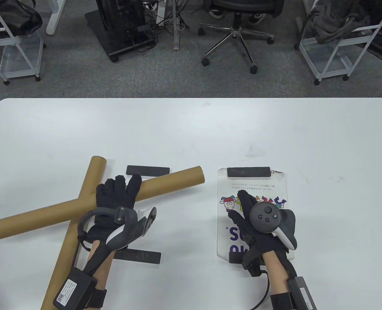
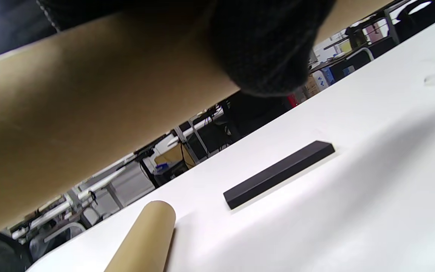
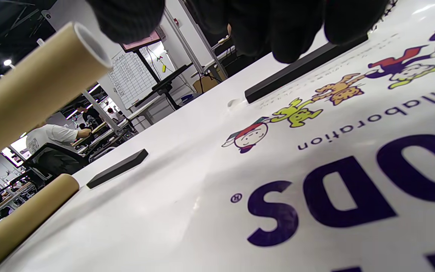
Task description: Roll up posters and store in mailing tubes
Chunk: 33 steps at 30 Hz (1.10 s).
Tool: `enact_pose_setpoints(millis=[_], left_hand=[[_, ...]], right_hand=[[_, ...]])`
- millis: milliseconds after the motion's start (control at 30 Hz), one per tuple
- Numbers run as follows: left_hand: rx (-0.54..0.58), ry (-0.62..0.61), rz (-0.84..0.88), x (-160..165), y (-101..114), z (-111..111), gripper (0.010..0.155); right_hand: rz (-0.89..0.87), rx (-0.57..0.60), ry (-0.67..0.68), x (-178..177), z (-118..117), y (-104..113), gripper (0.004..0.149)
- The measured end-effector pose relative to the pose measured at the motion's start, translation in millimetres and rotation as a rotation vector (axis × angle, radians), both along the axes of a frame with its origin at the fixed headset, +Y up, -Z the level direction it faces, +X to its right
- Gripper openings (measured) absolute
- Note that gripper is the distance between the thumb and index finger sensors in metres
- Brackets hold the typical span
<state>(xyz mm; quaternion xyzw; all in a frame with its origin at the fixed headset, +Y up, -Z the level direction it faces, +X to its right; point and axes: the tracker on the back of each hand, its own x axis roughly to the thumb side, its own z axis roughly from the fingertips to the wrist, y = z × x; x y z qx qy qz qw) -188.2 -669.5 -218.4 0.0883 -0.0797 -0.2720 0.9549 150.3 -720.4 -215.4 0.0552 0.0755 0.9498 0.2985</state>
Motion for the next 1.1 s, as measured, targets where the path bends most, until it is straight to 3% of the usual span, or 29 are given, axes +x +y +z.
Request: enact_pose_setpoints(millis=[167, 467, 700, 900, 1100], left_hand=[[0.002, -0.008, -0.016, -8.9, -15.3, 1.9, 0.089], [-0.008, -0.006, 0.018, -17.0, -16.3, 5.1, 0.089], [0.006, -0.057, 0.005, -5.6, -14.7, 11.0, 0.089], [-0.008, -0.109, 0.031, 9.4, -16.5, 16.7, 0.089], [0.011, -0.139, -0.005, 18.3, -17.9, 19.3, 0.089]], right_hand=[[-0.007, -0.002, -0.004, 0.8, 0.1, 0.2, 0.074], [-0.071, 0.019, 0.016, -14.4, -3.1, 10.4, 0.07], [-0.121, 0.069, 0.035, -46.5, -7.6, 28.7, 0.07], [-0.115, 0.073, 0.033, -60.0, -9.9, 26.3, 0.07], [-0.078, 0.191, -0.082, -50.2, -9.1, 18.9, 0.047]])
